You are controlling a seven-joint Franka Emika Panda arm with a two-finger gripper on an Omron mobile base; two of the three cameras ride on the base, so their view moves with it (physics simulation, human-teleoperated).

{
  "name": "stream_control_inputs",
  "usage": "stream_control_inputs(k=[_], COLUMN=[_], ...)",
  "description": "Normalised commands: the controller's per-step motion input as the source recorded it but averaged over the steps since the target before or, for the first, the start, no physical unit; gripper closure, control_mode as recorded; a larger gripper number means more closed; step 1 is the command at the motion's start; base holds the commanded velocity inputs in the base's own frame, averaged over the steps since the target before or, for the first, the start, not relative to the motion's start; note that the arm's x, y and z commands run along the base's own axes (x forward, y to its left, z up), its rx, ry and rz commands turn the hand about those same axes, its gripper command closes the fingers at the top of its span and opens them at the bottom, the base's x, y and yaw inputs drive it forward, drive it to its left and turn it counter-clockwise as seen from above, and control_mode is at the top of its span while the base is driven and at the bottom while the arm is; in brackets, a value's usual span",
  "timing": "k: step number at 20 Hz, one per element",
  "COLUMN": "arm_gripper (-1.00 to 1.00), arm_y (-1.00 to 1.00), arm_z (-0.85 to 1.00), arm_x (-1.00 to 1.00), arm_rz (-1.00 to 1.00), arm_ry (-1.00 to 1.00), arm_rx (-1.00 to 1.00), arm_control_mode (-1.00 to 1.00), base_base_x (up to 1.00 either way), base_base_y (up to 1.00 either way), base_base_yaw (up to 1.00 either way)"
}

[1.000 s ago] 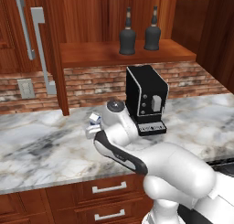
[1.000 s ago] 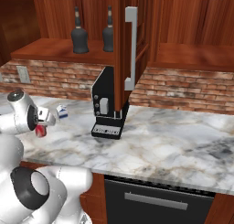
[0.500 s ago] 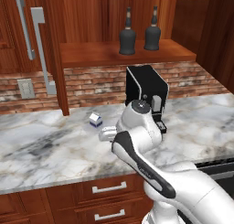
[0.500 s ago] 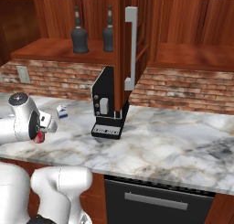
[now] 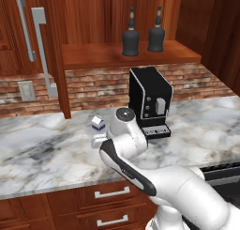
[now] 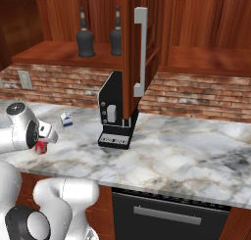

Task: Sort all alcoholic drinks to one cabinet, and non-alcoholic drinks to the other.

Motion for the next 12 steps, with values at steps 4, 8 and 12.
stream_control_inputs(k=[4,8,12], arm_gripper=[1.0,1.0,1.0], arm_y=[0.62,0.56,-0.91], arm_z=[0.25,0.66,0.51], arm_x=[0.15,0.52,-0.52], arm_rz=[0.0,-0.1,-0.02], arm_ry=[0.0,0.13,-0.06], arm_rx=[-0.18,-0.29,0.25], arm_control_mode=[-1.0,-1.0,-1.0], base_base_x=[0.0,0.0,0.0], base_base_y=[0.0,0.0,0.0], base_base_yaw=[0.0,0.0,0.0])
